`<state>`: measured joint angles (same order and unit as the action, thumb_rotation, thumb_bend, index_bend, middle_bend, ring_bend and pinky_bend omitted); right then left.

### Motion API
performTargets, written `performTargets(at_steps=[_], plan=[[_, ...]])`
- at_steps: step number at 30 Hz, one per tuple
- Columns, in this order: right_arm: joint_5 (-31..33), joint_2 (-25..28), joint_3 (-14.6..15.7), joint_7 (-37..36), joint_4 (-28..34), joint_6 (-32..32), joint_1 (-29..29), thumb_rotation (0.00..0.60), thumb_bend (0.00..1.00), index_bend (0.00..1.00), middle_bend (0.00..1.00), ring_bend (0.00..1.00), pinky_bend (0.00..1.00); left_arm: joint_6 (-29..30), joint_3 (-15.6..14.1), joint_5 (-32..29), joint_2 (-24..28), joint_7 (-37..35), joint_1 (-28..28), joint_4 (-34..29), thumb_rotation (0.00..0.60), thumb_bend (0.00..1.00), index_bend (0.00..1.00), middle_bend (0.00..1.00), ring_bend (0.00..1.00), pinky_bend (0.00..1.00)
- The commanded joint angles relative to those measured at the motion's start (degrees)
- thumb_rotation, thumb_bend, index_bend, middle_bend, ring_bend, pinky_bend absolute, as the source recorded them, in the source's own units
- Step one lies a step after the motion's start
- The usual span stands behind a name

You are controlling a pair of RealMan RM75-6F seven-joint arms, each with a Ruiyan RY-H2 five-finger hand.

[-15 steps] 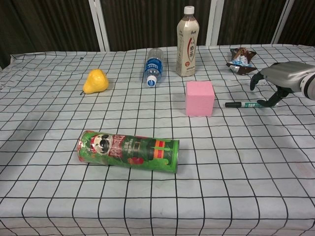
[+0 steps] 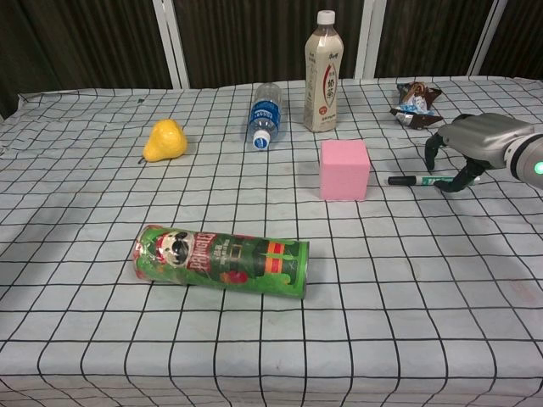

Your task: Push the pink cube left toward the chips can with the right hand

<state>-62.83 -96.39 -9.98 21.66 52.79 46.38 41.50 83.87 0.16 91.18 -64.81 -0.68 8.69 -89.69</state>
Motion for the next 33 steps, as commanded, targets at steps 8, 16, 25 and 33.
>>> performTargets(at_steps=[8, 16, 25, 33], plan=[[0.22, -2.03, -0.04, 1.18, -2.56, -0.81, 0.83, 0.6, 0.54, 0.58, 0.41, 0.3, 0.19, -0.6, 0.0, -0.21, 0.19, -0.46, 0.29, -0.11, 0.6, 0.4, 0.0, 0.0, 0.0, 0.12], [0.72, -2.64, -0.39, 1.9, -3.55, -1.11, 1.07, 0.6, 0.54, 0.6, 0.42, 0.32, 0.19, -0.74, -0.01, -0.47, 0.36, -0.6, 0.27, -0.18, 0.6, 0.4, 0.0, 0.0, 0.0, 0.12], [1.62, -2.82, -0.58, 3.08, -3.83, -1.55, 0.95, 0.6, 0.54, 0.62, 0.44, 0.33, 0.2, -1.18, -0.32, -0.45, 0.84, -1.02, 0.29, -0.7, 0.6, 0.4, 0.0, 0.0, 0.0, 0.12], [2.25, -3.13, -0.65, 4.52, -3.21, -0.91, 0.75, 0.6, 0.54, 0.67, 0.47, 0.35, 0.2, -0.54, -0.27, -0.33, 1.08, -1.61, 0.02, -0.58, 0.6, 0.4, 0.0, 0.0, 0.0, 0.12]])
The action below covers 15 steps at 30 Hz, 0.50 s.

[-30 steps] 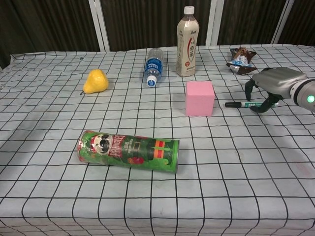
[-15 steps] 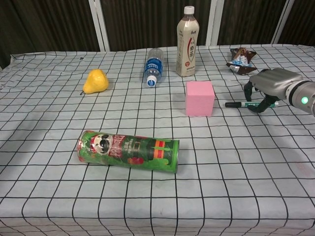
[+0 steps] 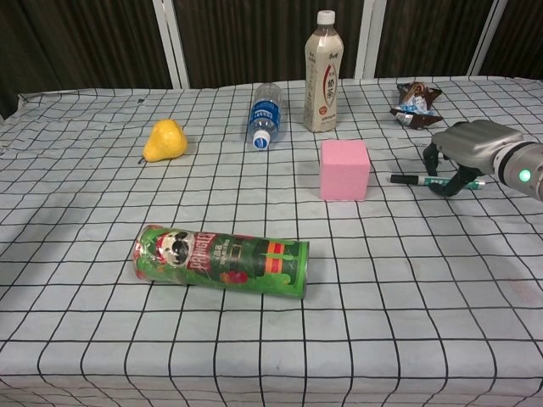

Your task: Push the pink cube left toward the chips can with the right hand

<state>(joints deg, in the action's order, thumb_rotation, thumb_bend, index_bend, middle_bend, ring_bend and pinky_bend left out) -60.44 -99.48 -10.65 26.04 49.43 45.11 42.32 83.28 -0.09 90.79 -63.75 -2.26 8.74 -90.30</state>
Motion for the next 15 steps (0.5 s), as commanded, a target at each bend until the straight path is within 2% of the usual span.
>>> performTargets(at_steps=[1, 5, 15], plan=[[-0.28, -0.03, 0.0, 0.13, 0.25, 0.7, -0.11, 0.6, 0.54, 0.69, 0.49, 0.37, 0.21, 0.1, -0.05, 0.12, 0.02, -0.08, -0.06, 0.03, 0.6, 0.4, 0.0, 0.0, 0.0, 0.12], [-1.2, -0.18, 0.09, -0.17, 0.26, 2.13, -0.35, 0.6, 0.54, 0.8, 0.57, 0.45, 0.24, 0.18, -0.08, 0.14, 0.08, -0.28, -0.13, 0.11, 0.6, 0.4, 0.0, 0.0, 0.0, 0.12], [-6.17, -0.78, 1.34, -3.28, -0.65, 3.71, 0.32, 0.6, 0.55, 0.9, 0.65, 0.52, 0.26, 0.41, -0.01, -0.03, 0.22, -0.63, -0.33, 0.22, 0.6, 0.4, 0.0, 0.0, 0.0, 0.12]])
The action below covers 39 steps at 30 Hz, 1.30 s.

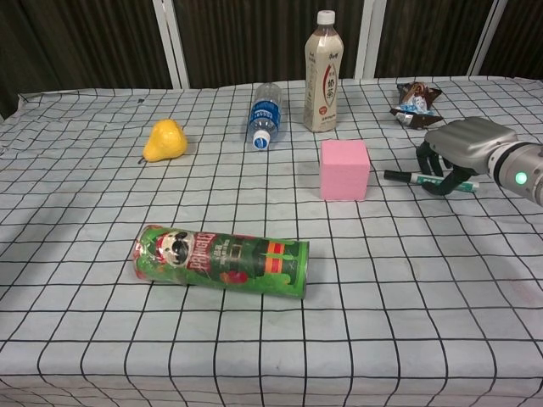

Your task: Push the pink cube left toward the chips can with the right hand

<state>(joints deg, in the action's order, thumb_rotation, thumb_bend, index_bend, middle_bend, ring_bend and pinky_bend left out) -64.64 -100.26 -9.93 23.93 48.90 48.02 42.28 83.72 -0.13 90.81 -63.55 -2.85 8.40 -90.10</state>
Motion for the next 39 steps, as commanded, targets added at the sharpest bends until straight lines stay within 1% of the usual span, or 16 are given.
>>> performTargets(at_steps=[1, 5, 11, 14, 19, 23, 25, 28, 33, 39], plan=[[-2.97, 0.04, 0.92, -1.59, -0.17, 1.34, 0.44, 0.6, 0.56, 0.91, 0.67, 0.53, 0.27, -0.06, 0.06, -0.12, 0.03, -0.09, 0.01, 0.06, 0.6, 0.4, 0.0, 0.0, 0.0, 0.12], [-6.7, -0.46, 2.14, -3.62, -1.03, 4.13, 0.3, 0.6, 0.56, 0.95, 0.71, 0.57, 0.31, 0.04, 0.12, -0.16, 0.05, -0.24, -0.04, 0.16, 0.6, 0.4, 0.0, 0.0, 0.0, 0.12], [-8.35, -1.55, 2.38, -5.74, -2.8, 4.57, 0.39, 0.6, 0.56, 0.96, 0.72, 0.57, 0.31, 0.5, 0.04, 0.09, 0.18, -0.61, -0.27, 0.18, 0.6, 0.4, 0.0, 0.0, 0.0, 0.12], [-8.57, -1.59, 2.36, -5.99, -2.88, 4.76, 0.42, 0.6, 0.56, 0.96, 0.72, 0.57, 0.31, 0.57, 0.07, 0.07, 0.2, -0.69, -0.31, 0.18, 0.6, 0.4, 0.0, 0.0, 0.0, 0.12], [-11.79, -0.08, 3.27, -6.98, -1.32, 6.47, 0.92, 0.6, 0.57, 0.96, 0.72, 0.58, 0.31, 0.59, 0.09, -0.04, 0.33, -1.14, -0.38, 0.29, 0.6, 0.4, 0.0, 0.0, 0.0, 0.12], [-15.05, 1.71, 4.96, -5.72, 0.15, 7.66, 1.24, 0.6, 0.57, 0.96, 0.72, 0.58, 0.31, 0.54, 0.18, -0.18, 0.34, -1.22, -0.38, 0.34, 0.6, 0.4, 0.0, 0.0, 0.0, 0.12], [-16.38, 2.38, 5.8, -3.62, 0.34, 8.39, 1.22, 0.6, 0.57, 0.96, 0.72, 0.58, 0.31, 0.59, 0.2, -0.25, 0.35, -1.19, -0.44, 0.32, 0.6, 0.4, 0.0, 0.0, 0.0, 0.12], [-17.22, 2.71, 6.26, -2.38, 0.6, 8.61, 1.21, 0.6, 0.57, 0.96, 0.72, 0.58, 0.31, 0.49, 0.22, -0.35, 0.37, -1.12, -0.44, 0.24, 0.6, 0.4, 0.0, 0.0, 0.0, 0.12], [-17.57, 2.16, 6.0, -1.84, 0.68, 8.18, 1.67, 0.6, 0.57, 0.96, 0.72, 0.58, 0.31, 0.31, 0.3, -0.64, 0.35, -1.07, -0.44, 0.2, 0.6, 0.4, 0.0, 0.0, 0.0, 0.12], [-16.82, -0.24, 4.48, -0.48, -0.25, 7.01, 3.06, 0.6, 0.57, 0.96, 0.72, 0.58, 0.31, -0.17, 0.4, -0.9, 0.44, -1.17, -0.25, 0.16, 0.6, 0.4, 0.0, 0.0, 0.0, 0.12]])
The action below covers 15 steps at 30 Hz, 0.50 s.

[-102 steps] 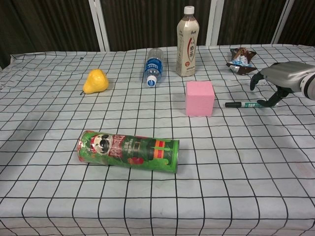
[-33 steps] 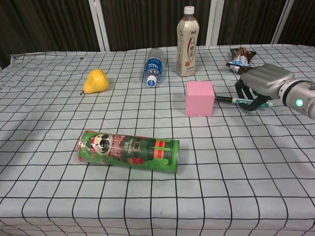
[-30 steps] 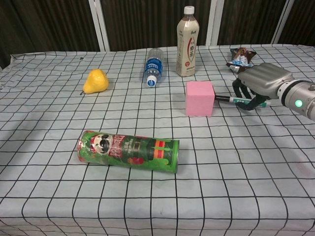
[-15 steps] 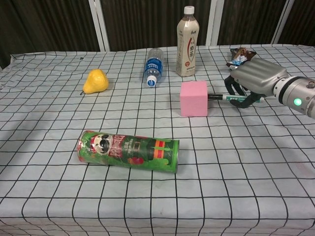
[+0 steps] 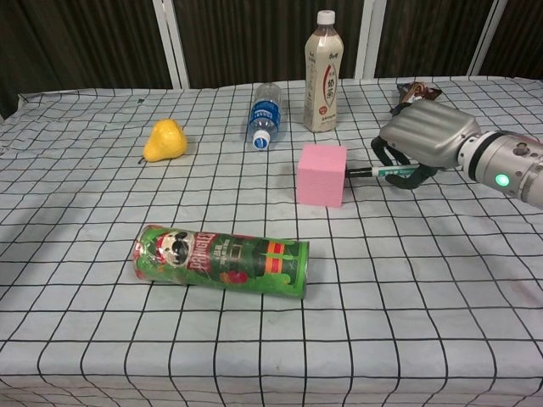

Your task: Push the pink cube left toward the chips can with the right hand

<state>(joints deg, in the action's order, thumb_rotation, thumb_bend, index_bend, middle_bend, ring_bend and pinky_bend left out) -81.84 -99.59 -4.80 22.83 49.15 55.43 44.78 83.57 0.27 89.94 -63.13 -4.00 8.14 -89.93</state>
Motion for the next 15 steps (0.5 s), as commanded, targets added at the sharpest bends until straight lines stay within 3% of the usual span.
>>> performTargets(at_steps=[1, 15], plan=[[0.64, -1.4, -1.01, 0.85, -0.71, -0.57, 0.83, 0.6, 0.57, 0.96, 0.72, 0.58, 0.31, 0.0, 0.02, -0.03, 0.04, -0.03, 0.0, 0.0, 0.6, 0.4, 0.0, 0.0, 0.0, 0.12], [3.33, -8.33, -5.19, 5.82, -1.51, -3.09, 5.72, 0.6, 0.57, 0.96, 0.72, 0.58, 0.31, 0.9, 0.04, 0.3, 0.68, -2.28, -0.42, 0.47, 0.6, 0.4, 0.0, 0.0, 0.0, 0.12]])
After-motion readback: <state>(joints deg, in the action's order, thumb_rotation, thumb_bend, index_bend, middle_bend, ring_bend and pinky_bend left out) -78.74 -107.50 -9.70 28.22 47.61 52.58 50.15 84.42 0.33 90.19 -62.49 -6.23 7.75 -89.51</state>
